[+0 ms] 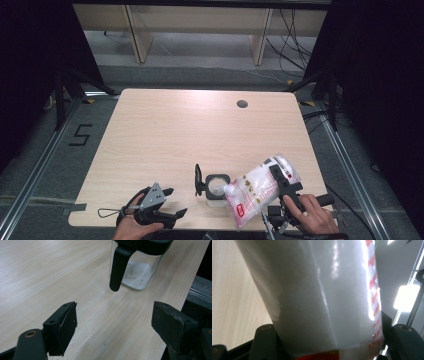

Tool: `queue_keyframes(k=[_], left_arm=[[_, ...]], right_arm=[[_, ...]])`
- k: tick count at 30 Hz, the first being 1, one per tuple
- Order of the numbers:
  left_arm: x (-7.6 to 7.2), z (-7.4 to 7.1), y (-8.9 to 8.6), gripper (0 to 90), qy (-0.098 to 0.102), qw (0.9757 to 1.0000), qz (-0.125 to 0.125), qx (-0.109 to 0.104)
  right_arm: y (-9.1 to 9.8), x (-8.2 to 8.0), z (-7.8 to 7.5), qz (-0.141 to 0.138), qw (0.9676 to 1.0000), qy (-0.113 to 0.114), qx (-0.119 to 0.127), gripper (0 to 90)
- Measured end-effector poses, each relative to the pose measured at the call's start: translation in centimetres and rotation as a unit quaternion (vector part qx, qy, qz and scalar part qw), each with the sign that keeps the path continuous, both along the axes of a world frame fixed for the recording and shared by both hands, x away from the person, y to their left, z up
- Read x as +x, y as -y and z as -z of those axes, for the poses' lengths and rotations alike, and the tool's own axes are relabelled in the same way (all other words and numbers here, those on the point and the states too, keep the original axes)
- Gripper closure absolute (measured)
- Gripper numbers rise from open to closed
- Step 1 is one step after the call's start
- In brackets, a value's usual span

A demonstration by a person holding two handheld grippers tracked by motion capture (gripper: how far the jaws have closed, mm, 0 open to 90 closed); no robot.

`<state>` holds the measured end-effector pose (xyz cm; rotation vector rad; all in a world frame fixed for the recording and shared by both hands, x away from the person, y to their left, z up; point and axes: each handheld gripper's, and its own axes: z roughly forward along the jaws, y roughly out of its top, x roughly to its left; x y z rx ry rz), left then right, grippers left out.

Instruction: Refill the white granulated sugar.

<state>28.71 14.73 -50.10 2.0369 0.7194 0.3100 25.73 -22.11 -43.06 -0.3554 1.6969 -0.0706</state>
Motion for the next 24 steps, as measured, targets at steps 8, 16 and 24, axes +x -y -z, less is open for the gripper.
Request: queue_keyframes(k=[8, 16, 24], left_arm=[[0.05, 0.06, 0.03, 20.0, -0.001, 1.0, -0.001, 0.0], [-0.02, 0.17, 0.12, 20.0, -0.01, 0.9999, -0.012, -0.007], [-0.06, 0.18, 0.15, 20.1, -0.009, 0.9998, -0.011, -0.013]], right_arm=[[0.27, 0.56, -0.01, 0.003, 1.0, -0.004, 0.006, 38.0], [0.58, 0.87, 0.31, -0.008, 0.9998, 0.001, 0.021, 38.0], [0.27, 0.41, 0.3, -0.023, 0.9994, 0.01, 0.023, 38.0]])
